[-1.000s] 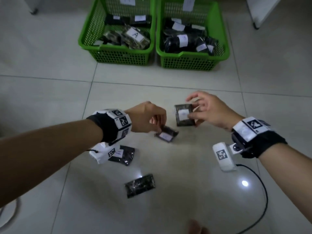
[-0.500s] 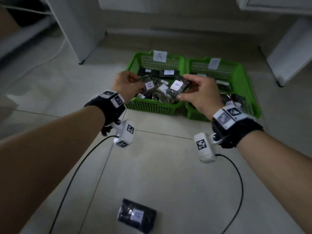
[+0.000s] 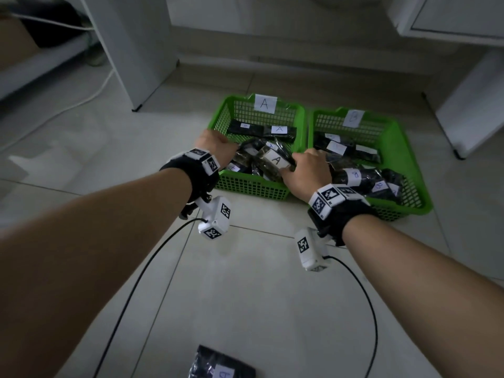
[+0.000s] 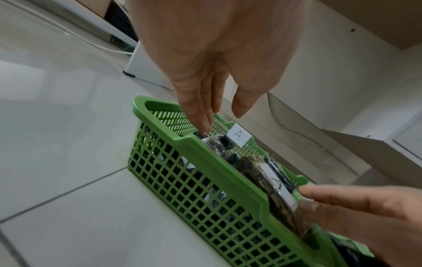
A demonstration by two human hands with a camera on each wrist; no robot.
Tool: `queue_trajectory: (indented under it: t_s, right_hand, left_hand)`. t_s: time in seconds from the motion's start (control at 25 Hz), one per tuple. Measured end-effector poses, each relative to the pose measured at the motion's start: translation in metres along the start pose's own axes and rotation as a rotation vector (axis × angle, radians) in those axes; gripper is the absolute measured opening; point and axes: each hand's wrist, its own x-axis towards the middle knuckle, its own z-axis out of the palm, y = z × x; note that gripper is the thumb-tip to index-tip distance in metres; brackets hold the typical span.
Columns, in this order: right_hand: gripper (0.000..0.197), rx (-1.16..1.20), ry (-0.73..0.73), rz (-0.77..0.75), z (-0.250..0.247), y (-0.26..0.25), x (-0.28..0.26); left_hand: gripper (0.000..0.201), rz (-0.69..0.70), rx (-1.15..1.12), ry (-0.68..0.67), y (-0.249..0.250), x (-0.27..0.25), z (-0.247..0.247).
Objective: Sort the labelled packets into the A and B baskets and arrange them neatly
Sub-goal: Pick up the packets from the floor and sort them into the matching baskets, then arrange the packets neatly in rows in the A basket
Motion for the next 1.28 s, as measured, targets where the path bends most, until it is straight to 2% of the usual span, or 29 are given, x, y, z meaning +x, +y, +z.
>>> queue_trajectory:
  t_s: [0.08, 0.16, 0.24, 0.32, 0.4, 0.48, 0.56, 0.64, 0.68, 0.72, 0.8, 0.88, 0.92, 0.96, 1.04, 1.08, 1.12, 1.28]
  right_hand:
    - [0.029, 0.043, -0.025, -0.011, -0.003, -0.001, -0.005]
    - [0.027, 0.104, 0.009, -0.054, -0.007, 0.000, -0.018]
    - [0.028, 0.204, 0.085, -0.121, -0.010, 0.000, -0.052]
    - [0.029, 0.300, 0.058, -0.207, -0.005, 0.001, -0.108]
    - [0.027, 0.321, -0.103, -0.299, 0.005, 0.008, -0.172]
    - [0.028, 0.315, -0.349, -0.395, 0.009, 0.017, -0.230]
    - [0.042, 0.235, -0.598, -0.494, 0.010, 0.025, -0.277]
    - [0.064, 0.100, -0.792, -0.594, 0.011, 0.029, -0.312]
    - [0.070, 0.036, -0.841, -0.662, 0.013, 0.029, -0.325]
    - [0.071, -0.009, -0.860, -0.733, 0.015, 0.029, -0.335]
    - [0.056, -0.011, -0.864, -0.822, 0.021, 0.029, -0.347]
    - [0.031, 0.112, -0.809, -0.761, 0.024, 0.031, -0.345]
    - [0.021, 0.249, -0.773, -0.625, 0.024, 0.033, -0.338]
    - [0.016, 0.439, -0.759, -0.418, 0.020, 0.036, -0.327]
    - [0.014, 0.851, -0.771, -0.042, 0.003, 0.042, -0.299]
    - [0.016, 0.990, -0.755, 0.067, -0.008, 0.045, -0.283]
    - [0.017, 1.047, -0.731, 0.106, -0.018, 0.049, -0.271]
    - [0.022, 1.109, -0.638, 0.047, -0.063, 0.049, -0.222]
  left_hand:
    - [0.005, 0.064, 0.031, -0.027, 0.001, -0.015, -0.002]
    - [0.012, 0.180, 0.054, -0.007, -0.003, -0.035, -0.001]
    - [0.018, 0.391, 0.080, 0.020, -0.018, -0.074, 0.002]
    - [0.020, 0.593, 0.128, -0.116, -0.042, -0.129, 0.005]
    - [0.028, 0.686, 0.208, -0.388, -0.072, -0.184, 0.008]
    - [0.051, 0.723, 0.354, -0.621, -0.100, -0.228, 0.009]
    - [0.069, 0.761, 0.496, -0.764, -0.123, -0.255, 0.012]
    - [0.065, 0.789, 0.556, -0.825, -0.133, -0.265, 0.015]
    - [0.059, 0.787, 0.575, -0.832, -0.134, -0.266, 0.015]
    - [0.052, 0.763, 0.583, -0.832, -0.131, -0.265, 0.013]
    - [0.043, 0.637, 0.596, -0.819, -0.126, -0.262, 0.012]
    - [0.037, 0.512, 0.561, -0.811, -0.121, -0.260, 0.011]
    - [0.036, 0.494, 0.511, -0.786, -0.116, -0.258, 0.009]
    - [0.035, 0.483, 0.446, -0.746, -0.111, -0.254, 0.005]
    - [0.034, 0.445, 0.327, -0.617, -0.095, -0.239, -0.007]
    - [0.032, 0.431, 0.281, -0.552, -0.084, -0.229, -0.015]
    - [0.030, 0.416, 0.240, -0.503, -0.077, -0.222, -0.019]
    - [0.023, 0.369, 0.106, -0.396, -0.020, -0.184, -0.048]
